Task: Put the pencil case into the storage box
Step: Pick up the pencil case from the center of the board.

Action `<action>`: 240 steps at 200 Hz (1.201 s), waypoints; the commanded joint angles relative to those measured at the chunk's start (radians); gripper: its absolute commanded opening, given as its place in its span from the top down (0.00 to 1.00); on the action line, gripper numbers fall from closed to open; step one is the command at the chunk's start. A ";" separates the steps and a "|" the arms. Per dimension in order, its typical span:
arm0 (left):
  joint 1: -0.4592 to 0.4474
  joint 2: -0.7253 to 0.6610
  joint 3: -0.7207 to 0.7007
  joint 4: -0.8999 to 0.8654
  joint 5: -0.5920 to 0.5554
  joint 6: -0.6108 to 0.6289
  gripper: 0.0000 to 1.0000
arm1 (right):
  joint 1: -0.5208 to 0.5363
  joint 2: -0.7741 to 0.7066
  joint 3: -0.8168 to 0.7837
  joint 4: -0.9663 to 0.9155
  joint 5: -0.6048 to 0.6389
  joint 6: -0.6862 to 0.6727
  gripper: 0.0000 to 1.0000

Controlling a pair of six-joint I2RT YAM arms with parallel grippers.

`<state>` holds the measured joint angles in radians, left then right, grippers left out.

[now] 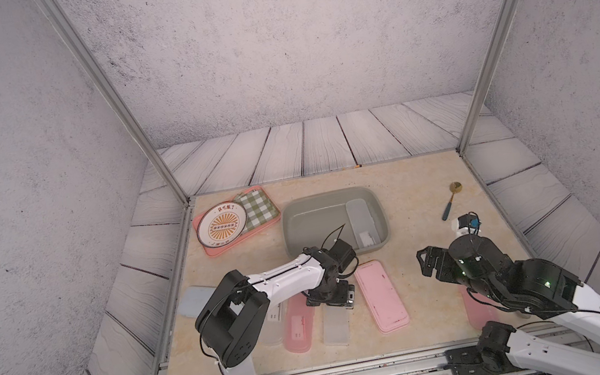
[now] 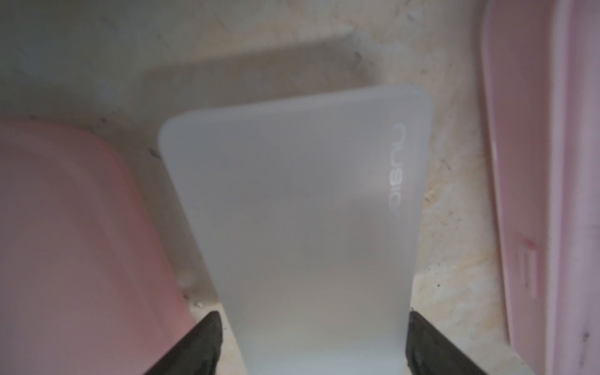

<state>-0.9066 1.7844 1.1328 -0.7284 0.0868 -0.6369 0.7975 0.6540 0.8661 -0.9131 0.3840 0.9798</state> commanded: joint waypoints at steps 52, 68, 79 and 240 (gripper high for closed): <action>-0.033 0.099 0.134 0.009 -0.175 -0.067 0.07 | 0.000 -0.103 -0.054 -0.027 -0.045 0.035 0.01; -0.031 0.110 0.131 0.006 -0.171 -0.076 0.11 | 0.000 -0.138 -0.074 -0.010 -0.047 0.043 0.01; -0.031 0.114 0.122 0.007 -0.155 -0.083 0.13 | 0.000 -0.160 -0.086 -0.002 -0.046 0.045 0.01; 0.006 -0.128 0.164 -0.061 -0.133 -0.002 0.47 | 0.000 -0.187 -0.113 0.008 -0.001 0.057 0.01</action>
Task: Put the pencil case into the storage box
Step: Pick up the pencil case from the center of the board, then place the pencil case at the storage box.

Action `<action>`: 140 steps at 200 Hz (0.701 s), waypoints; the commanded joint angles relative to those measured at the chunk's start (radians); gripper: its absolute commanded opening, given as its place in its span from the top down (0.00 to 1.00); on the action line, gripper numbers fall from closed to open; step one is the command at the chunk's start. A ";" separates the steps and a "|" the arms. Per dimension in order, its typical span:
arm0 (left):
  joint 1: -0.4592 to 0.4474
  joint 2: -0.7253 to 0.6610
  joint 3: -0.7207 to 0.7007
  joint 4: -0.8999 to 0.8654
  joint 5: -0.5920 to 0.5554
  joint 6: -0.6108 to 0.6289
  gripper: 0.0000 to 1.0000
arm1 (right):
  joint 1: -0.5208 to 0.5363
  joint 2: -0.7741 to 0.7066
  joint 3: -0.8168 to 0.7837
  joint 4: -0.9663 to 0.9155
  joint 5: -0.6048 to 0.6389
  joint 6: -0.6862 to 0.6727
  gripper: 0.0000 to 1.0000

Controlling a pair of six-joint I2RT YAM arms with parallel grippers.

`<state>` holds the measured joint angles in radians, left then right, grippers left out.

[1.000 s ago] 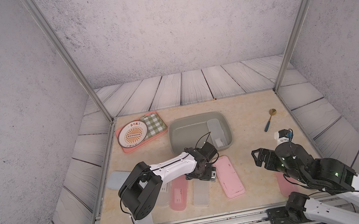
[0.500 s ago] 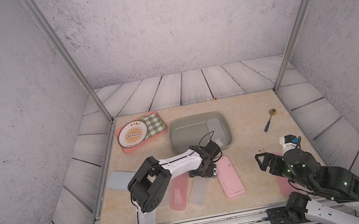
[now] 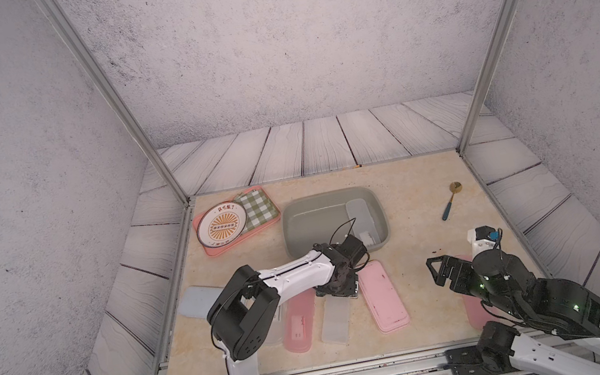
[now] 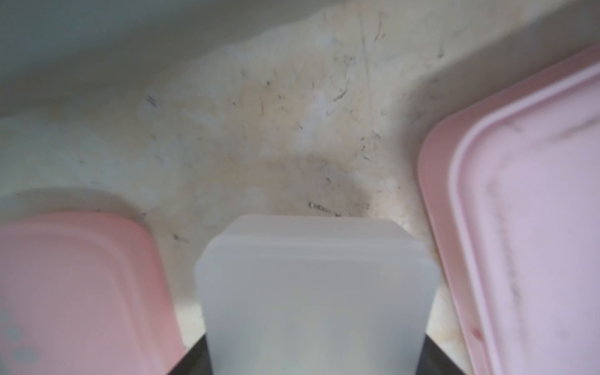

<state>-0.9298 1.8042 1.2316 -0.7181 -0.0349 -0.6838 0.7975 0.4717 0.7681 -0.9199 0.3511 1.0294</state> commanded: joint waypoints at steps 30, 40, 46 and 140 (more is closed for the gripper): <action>0.129 -0.217 0.178 -0.090 -0.076 0.100 0.49 | 0.000 0.010 -0.022 0.047 0.027 -0.007 0.01; 0.183 -0.197 0.233 -0.086 -0.082 0.106 0.49 | 0.000 0.019 -0.026 0.067 0.021 -0.014 0.01; 0.214 -0.177 0.267 -0.080 -0.085 0.103 0.49 | 0.000 0.027 -0.028 0.082 0.017 -0.017 0.01; 0.397 0.242 0.570 -0.019 -0.167 0.116 0.49 | 0.000 0.194 -0.005 0.399 -0.361 -0.396 0.01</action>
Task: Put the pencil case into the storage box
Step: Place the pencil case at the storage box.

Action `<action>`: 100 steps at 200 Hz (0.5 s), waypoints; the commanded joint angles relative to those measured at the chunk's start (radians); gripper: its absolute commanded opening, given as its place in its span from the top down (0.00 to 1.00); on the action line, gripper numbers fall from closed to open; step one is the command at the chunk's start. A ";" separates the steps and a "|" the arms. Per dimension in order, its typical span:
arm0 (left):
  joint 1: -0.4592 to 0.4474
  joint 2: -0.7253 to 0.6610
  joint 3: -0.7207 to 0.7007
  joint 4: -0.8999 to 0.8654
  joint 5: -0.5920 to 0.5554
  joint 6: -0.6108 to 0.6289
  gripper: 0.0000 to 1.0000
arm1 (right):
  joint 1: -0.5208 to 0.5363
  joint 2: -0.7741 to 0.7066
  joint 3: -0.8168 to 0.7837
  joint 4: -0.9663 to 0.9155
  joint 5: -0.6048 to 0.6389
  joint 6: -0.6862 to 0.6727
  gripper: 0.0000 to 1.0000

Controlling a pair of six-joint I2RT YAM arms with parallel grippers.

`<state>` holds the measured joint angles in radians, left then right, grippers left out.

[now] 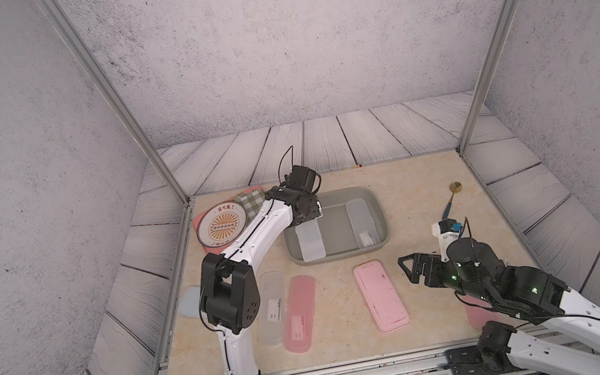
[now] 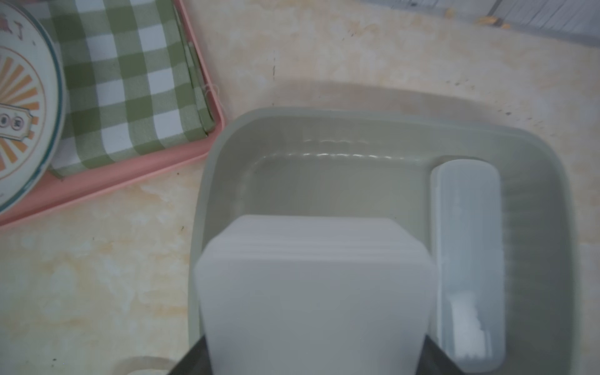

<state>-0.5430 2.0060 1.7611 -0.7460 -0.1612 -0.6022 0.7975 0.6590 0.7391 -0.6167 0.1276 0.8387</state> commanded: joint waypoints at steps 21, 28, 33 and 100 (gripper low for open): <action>0.015 0.087 0.056 0.042 -0.071 0.067 0.49 | 0.000 -0.031 0.018 0.121 -0.128 -0.320 0.01; 0.016 0.098 0.061 0.055 -0.078 0.081 0.49 | 0.000 -0.050 0.011 0.140 -0.127 -0.331 0.01; 0.019 0.107 0.066 0.065 -0.084 0.090 0.49 | 0.000 -0.062 0.008 0.147 -0.128 -0.339 0.01; 0.045 0.150 0.149 0.051 -0.060 0.125 0.49 | 0.000 -0.093 -0.070 0.197 -0.192 -0.272 0.01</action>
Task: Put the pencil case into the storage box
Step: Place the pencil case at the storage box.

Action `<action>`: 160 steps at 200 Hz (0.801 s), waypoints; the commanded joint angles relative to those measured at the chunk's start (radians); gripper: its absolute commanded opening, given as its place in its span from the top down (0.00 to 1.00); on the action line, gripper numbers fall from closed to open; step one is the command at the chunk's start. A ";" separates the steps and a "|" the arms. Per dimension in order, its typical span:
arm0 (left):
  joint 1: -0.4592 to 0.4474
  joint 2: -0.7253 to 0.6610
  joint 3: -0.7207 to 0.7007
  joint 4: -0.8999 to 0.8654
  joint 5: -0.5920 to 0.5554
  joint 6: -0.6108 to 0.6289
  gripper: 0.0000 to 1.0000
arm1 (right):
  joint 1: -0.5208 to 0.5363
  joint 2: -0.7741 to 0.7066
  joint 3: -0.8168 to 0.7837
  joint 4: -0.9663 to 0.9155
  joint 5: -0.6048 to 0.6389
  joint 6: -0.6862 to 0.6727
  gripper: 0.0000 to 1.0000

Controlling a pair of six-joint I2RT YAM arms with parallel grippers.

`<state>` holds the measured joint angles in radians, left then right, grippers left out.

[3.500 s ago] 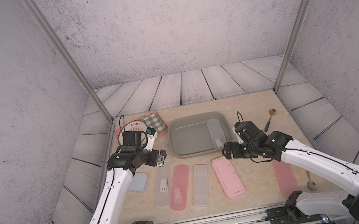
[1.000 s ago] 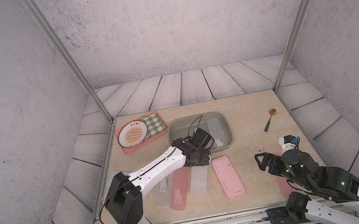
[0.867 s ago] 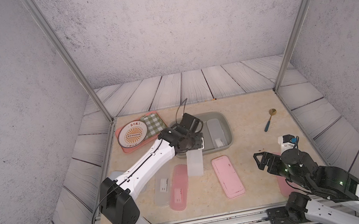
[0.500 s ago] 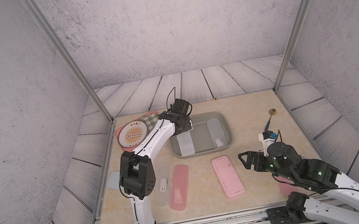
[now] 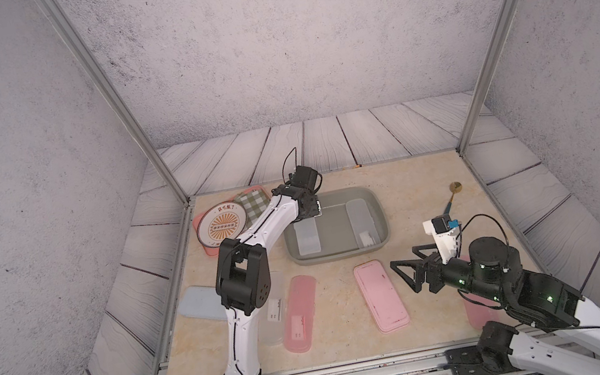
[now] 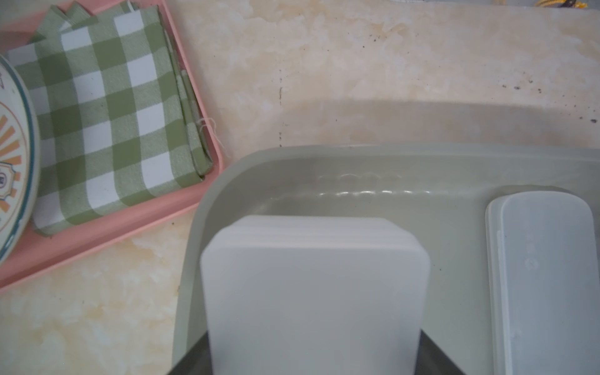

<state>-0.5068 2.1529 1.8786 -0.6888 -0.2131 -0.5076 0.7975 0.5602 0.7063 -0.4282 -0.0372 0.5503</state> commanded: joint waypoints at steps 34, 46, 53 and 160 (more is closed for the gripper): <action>0.014 0.023 0.024 -0.001 -0.029 0.051 0.49 | 0.000 -0.020 -0.061 0.045 -0.017 0.041 0.01; 0.014 0.033 0.014 0.006 -0.027 0.049 0.48 | 0.001 -0.030 -0.058 0.046 -0.009 0.040 0.01; 0.014 0.039 0.010 0.011 -0.025 0.046 0.47 | -0.001 -0.035 -0.056 0.045 -0.002 0.039 0.01; 0.025 0.133 0.014 0.046 -0.047 0.024 0.27 | 0.000 -0.024 -0.066 0.048 0.007 0.053 0.01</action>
<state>-0.4942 2.2734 1.8858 -0.6456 -0.2371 -0.4740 0.7975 0.5301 0.6422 -0.3985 -0.0418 0.5953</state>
